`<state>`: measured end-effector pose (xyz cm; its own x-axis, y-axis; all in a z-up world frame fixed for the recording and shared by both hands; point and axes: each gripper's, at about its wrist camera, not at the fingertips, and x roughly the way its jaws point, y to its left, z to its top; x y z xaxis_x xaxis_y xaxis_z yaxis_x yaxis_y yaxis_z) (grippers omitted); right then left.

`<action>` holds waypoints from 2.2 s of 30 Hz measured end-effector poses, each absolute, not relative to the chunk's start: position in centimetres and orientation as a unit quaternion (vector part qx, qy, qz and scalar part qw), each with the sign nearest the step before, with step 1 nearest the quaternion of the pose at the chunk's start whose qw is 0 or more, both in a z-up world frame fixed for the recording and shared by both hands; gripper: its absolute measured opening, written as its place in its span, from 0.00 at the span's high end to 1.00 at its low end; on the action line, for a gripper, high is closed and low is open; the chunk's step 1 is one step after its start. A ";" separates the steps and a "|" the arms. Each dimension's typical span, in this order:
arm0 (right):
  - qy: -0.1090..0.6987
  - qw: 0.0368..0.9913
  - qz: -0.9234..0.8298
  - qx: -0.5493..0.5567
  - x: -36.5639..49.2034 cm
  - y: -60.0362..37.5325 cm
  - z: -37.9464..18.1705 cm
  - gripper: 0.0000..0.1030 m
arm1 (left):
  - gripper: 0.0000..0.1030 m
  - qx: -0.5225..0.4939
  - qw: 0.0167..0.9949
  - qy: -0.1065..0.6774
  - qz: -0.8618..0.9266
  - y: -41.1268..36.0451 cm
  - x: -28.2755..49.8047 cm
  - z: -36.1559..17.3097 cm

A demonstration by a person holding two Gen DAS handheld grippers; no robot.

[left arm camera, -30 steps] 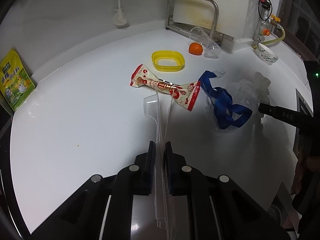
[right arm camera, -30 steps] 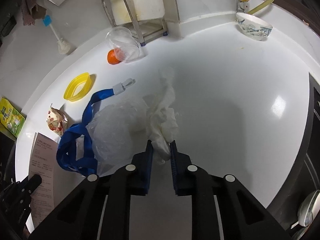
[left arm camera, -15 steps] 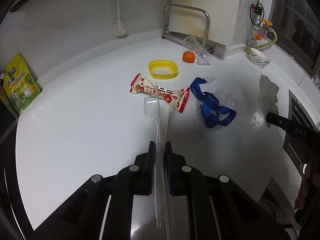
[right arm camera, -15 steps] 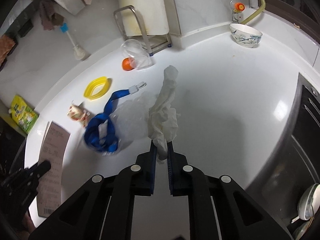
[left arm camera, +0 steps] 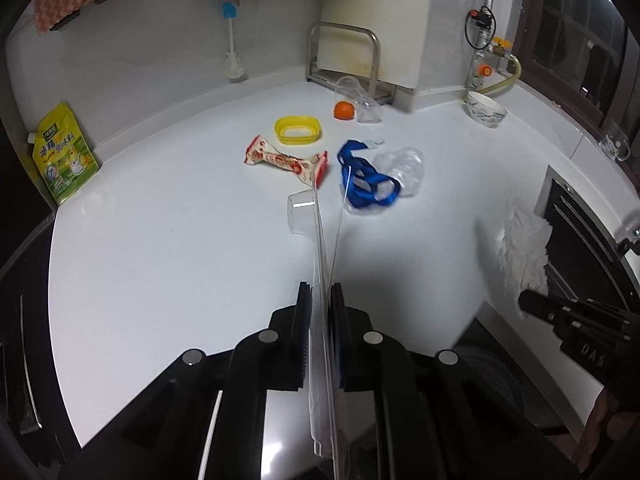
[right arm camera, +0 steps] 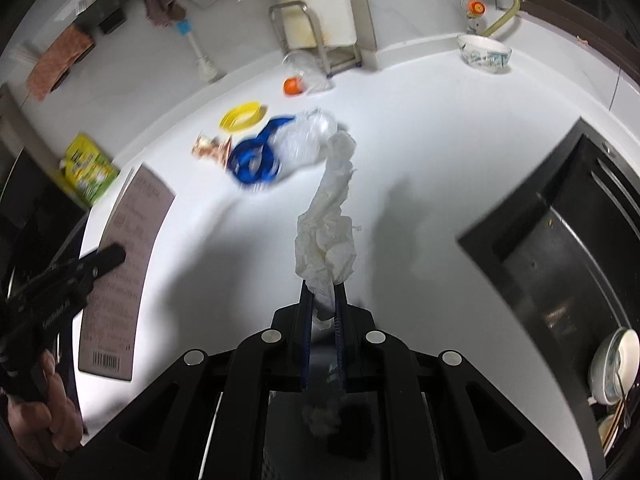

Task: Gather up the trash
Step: 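Move both tools over the basket and release the receipt and tissue, then withdraw both tools and reach toward the blue lanyard and candy wrapper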

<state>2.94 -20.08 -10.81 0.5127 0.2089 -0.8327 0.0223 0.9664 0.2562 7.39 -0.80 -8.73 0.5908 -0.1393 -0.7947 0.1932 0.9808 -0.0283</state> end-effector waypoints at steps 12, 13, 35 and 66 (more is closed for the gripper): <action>0.531 0.835 0.086 0.111 -5.9 -21.4 -13.9 0.90 | 0.89 0.038 0.875 0.466 -0.123 -6.1 -0.7 -10.4; 0.534 0.833 0.087 0.112 -6.4 -21.5 -14.2 0.90 | 0.89 0.039 0.873 0.470 -0.126 -6.5 -1.3 -10.8; 0.579 0.800 0.111 0.113 -9.8 -22.6 -18.8 0.80 | 0.52 0.043 0.830 0.543 -0.124 -8.9 -5.1 -16.7; 0.527 0.836 0.101 0.118 -8.4 -22.8 -13.8 0.55 | 0.43 0.041 0.863 0.491 -0.113 -6.9 -3.4 -11.2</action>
<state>-8.42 -22.76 -13.83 0.4241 0.2934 -0.8568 -0.0445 0.9517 0.3039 -3.41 -6.91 -11.16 0.4924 -0.1548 -0.8565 0.2348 0.9712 -0.0405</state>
